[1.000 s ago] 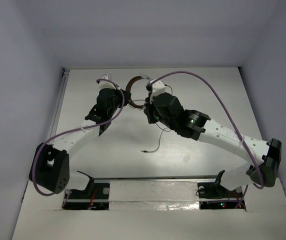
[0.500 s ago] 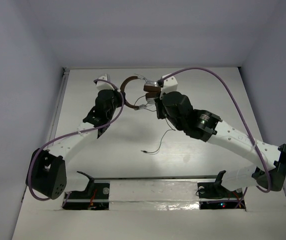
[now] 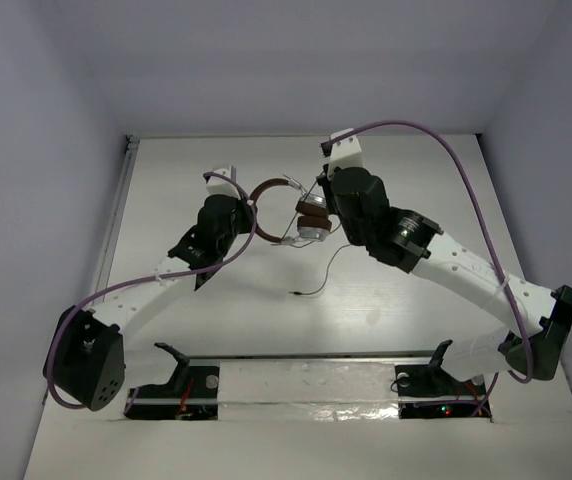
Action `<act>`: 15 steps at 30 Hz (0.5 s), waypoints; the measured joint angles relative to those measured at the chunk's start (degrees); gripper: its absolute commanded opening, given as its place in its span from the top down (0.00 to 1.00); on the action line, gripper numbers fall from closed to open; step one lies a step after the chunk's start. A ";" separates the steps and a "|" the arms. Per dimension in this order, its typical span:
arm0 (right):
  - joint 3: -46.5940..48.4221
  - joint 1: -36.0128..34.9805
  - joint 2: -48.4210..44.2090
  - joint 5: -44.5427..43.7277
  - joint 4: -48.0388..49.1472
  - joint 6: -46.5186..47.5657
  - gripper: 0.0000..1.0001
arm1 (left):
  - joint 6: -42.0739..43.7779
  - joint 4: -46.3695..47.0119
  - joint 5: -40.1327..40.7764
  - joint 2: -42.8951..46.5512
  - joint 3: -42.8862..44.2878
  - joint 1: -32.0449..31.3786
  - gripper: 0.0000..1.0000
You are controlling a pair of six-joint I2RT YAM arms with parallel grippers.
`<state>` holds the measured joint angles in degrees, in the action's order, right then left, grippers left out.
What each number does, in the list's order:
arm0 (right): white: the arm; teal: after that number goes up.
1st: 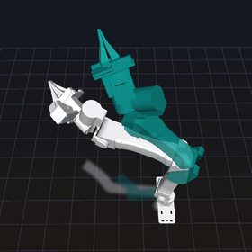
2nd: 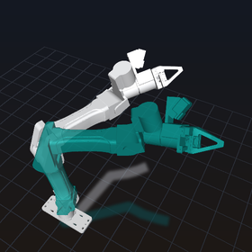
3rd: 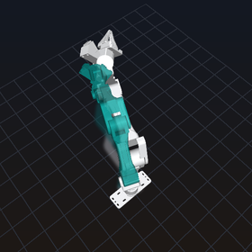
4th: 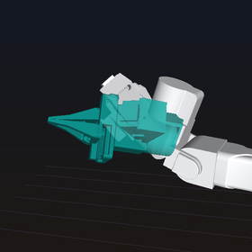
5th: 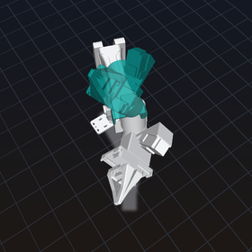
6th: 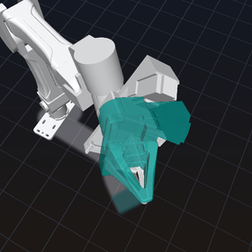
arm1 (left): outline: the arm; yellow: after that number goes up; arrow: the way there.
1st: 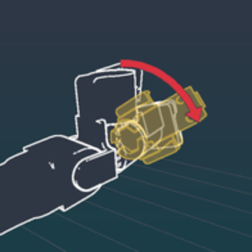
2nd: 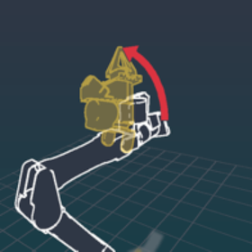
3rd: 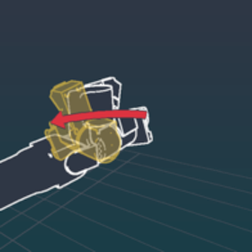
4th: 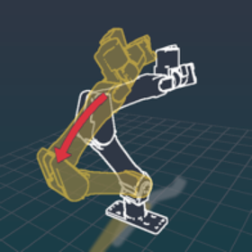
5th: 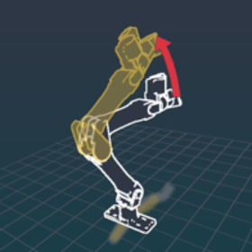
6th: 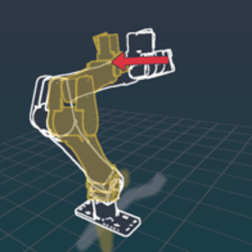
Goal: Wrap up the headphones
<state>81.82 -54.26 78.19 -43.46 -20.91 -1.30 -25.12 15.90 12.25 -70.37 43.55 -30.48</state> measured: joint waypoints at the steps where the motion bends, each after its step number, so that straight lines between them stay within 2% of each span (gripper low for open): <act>1: -0.13 0.83 0.20 0.20 0.74 0.76 0.99 | 0.15 -0.31 -0.61 0.20 -0.02 -0.24 1.00; 8: 0.35 4.13 2.58 1.01 3.50 3.50 0.95 | 2.21 -0.44 -4.39 0.28 -0.02 -3.15 1.00; 15: 0.79 10.14 4.90 3.74 5.90 5.38 0.79 | 4.11 -1.73 -6.67 0.28 -0.02 -5.07 1.00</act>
<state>82.61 -44.12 83.09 -39.72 -15.00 4.08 -21.02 14.17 5.58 -70.08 43.53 -35.55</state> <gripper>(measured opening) 0.186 0.054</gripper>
